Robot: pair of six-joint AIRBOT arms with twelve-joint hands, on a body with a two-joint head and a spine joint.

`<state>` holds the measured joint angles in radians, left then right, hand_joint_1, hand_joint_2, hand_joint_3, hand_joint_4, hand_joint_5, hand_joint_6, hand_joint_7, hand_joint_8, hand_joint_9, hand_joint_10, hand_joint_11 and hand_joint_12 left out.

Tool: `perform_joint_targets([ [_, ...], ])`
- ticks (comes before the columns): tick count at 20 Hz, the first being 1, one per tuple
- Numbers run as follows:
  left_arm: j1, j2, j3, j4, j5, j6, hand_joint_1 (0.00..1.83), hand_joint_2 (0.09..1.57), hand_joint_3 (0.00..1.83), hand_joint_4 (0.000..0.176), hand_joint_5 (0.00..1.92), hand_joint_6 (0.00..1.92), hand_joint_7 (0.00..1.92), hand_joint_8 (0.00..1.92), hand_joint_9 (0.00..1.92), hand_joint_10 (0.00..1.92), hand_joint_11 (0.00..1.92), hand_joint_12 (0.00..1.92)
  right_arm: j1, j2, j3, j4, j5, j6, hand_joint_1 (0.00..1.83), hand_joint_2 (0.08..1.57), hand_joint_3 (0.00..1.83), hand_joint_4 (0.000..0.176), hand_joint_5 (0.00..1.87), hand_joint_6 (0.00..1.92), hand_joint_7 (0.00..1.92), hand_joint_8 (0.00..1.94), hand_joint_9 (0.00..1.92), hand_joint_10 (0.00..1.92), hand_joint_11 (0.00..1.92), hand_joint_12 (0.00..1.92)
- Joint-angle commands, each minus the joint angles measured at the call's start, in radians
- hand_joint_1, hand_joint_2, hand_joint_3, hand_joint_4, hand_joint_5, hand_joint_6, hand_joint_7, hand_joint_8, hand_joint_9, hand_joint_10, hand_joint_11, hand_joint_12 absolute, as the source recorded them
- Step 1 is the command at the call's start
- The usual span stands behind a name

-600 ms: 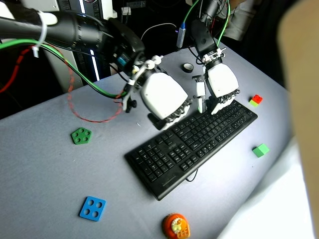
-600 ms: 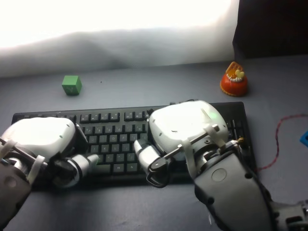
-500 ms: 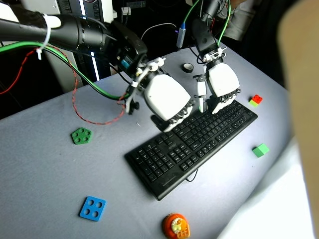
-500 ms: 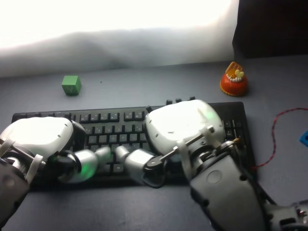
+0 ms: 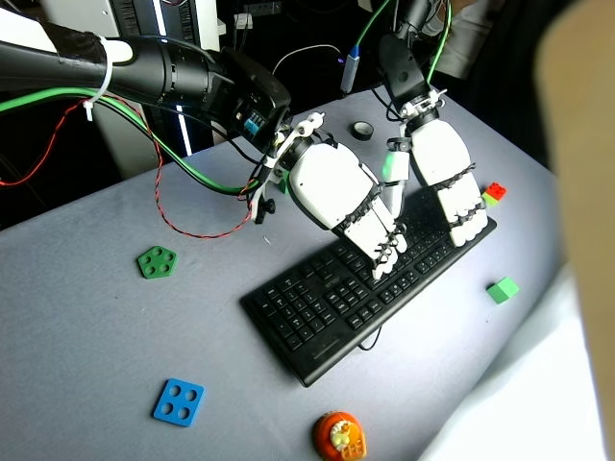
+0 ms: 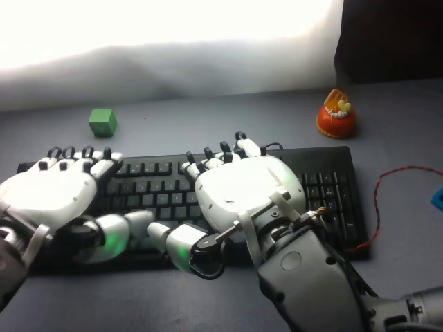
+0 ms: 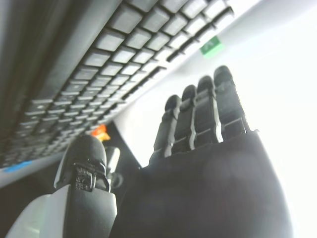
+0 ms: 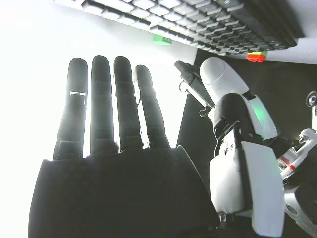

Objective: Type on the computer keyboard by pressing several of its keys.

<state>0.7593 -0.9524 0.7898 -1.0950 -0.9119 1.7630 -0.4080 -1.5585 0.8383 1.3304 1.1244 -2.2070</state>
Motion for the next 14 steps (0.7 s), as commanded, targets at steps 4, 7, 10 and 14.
perform_joint_targets([
  [4,0.044,0.021,0.030,0.070,-0.065,-0.032,0.15,1.26,0.00,0.024,0.14,0.02,0.19,0.01,0.18,0.03,0.00,0.80,0.003,-0.019,0.058,-0.090,-0.031,0.026,0.07,1.17,0.00,0.000,0.36,0.03,0.46,0.02,0.41,0.05,0.00,1.01],
  [7,0.058,0.022,0.036,0.072,-0.061,-0.046,0.16,1.25,0.00,0.040,0.22,0.04,0.30,0.03,0.28,0.07,0.00,1.14,0.005,-0.049,0.116,-0.090,-0.058,0.054,0.07,1.18,0.00,0.000,0.43,0.05,0.53,0.03,0.48,0.07,0.00,1.17],
  [10,0.049,0.025,0.023,0.072,-0.048,-0.046,0.34,1.23,0.00,0.036,0.36,0.04,0.49,0.03,0.25,0.59,0.00,1.42,0.002,-0.096,0.181,-0.091,-0.078,0.088,0.09,1.19,0.00,0.000,0.52,0.13,0.64,0.02,0.38,0.49,0.00,1.32],
  [14,0.041,0.049,0.002,0.072,-0.040,-0.046,0.39,1.25,0.00,0.027,0.41,0.05,0.50,0.18,0.10,1.07,0.00,1.50,-0.009,-0.131,0.199,-0.114,-0.073,0.100,0.08,1.20,0.00,0.000,0.41,0.57,0.69,0.08,0.24,0.99,0.00,1.47],
])
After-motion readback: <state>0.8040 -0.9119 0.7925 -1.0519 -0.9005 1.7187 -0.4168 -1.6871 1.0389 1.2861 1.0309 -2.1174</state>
